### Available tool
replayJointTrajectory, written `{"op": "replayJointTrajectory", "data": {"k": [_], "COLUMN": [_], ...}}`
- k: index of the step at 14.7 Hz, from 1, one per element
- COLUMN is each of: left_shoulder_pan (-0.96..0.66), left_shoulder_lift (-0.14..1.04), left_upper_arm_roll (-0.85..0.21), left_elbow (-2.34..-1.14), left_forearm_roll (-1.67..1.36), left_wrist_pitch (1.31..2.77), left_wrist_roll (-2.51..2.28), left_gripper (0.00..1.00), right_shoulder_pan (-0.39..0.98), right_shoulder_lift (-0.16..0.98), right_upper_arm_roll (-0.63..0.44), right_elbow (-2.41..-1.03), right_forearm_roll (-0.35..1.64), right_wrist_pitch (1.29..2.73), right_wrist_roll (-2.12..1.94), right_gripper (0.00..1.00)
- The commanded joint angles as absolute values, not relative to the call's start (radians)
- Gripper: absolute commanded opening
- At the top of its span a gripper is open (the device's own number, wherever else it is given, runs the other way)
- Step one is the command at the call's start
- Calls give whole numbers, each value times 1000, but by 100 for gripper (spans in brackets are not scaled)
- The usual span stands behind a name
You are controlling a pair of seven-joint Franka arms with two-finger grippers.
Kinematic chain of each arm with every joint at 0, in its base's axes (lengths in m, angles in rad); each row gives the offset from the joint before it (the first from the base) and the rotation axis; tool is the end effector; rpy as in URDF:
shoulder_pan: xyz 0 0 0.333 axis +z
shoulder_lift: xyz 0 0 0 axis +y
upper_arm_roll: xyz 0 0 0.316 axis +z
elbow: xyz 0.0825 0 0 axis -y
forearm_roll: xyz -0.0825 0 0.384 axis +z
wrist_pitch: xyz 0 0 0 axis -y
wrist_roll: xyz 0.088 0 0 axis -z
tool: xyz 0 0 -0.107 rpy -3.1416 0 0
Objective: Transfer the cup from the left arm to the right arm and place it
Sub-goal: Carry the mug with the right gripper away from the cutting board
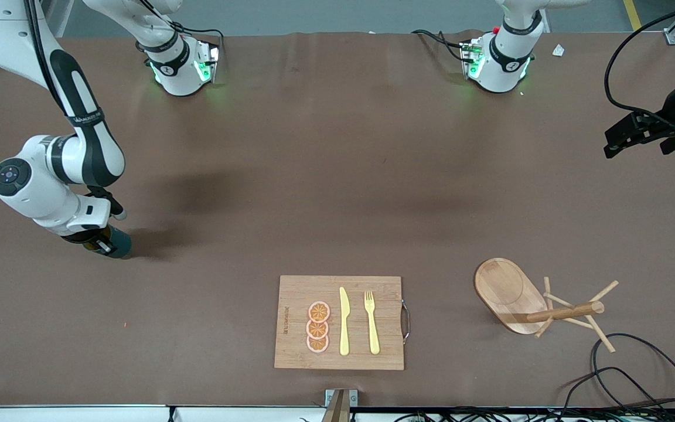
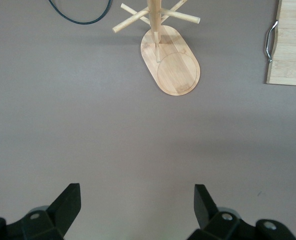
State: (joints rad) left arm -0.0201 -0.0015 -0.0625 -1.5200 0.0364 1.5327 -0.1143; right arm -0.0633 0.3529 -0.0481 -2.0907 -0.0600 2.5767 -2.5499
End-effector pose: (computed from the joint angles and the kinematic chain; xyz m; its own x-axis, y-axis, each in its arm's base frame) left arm 0.5491 -0.0415 0.6459 0.9993 0.0330 0.0183 0.0336 -0.9988 -0.0346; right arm 0.5945 -0.0648 0.2657 -0.7868 0.6012 -0.1397 0.6038 0.7967 0.0274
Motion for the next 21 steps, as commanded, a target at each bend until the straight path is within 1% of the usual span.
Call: {"op": "replayJointTrajectory", "data": {"k": [1, 4, 10, 11, 12, 13, 17, 21], "left_shoulder_pan": [-17, -23, -17, -15, -15, -15, -17, -15], "left_shoulder_lift": [5, 3, -5, -5, -5, -6, -8, -14], "left_upper_arm_roll": [-69, -69, -64, -63, -63, -63, -67, -63], "left_elbow": [-1503, -1508, -1514, -1511, -1509, -1511, -1511, -1506], "left_forearm_roll": [29, 25, 21, 21, 20, 20, 20, 20], "left_wrist_pitch": [1537, 1537, 1529, 1529, 1529, 1529, 1529, 1525], "left_wrist_roll": [-98, -98, -31, -26, -22, -20, -18, -17], "left_gripper": [100, 100, 100, 100, 100, 100, 100, 100], "right_shoulder_pan": [-71, -57, -54, -61, -61, -60, -60, -57], "right_shoulder_lift": [364, 379, 400, 402, 402, 400, 397, 384], "right_upper_arm_roll": [-40, -38, -38, -38, -38, -38, -37, -38], "right_elbow": [-2082, -2082, -2083, -2083, -2083, -2083, -2085, -2080], "right_forearm_roll": [-75, -74, -72, -63, -61, -61, -55, 18], "right_wrist_pitch": [2580, 2589, 2609, 2614, 2614, 2612, 2599, 2537], "right_wrist_roll": [-2654, -2724, -2726, -2718, -2717, -2715, -2712, -2703], "right_gripper": [1, 1, 2, 36, 91, 100, 100, 100]}}
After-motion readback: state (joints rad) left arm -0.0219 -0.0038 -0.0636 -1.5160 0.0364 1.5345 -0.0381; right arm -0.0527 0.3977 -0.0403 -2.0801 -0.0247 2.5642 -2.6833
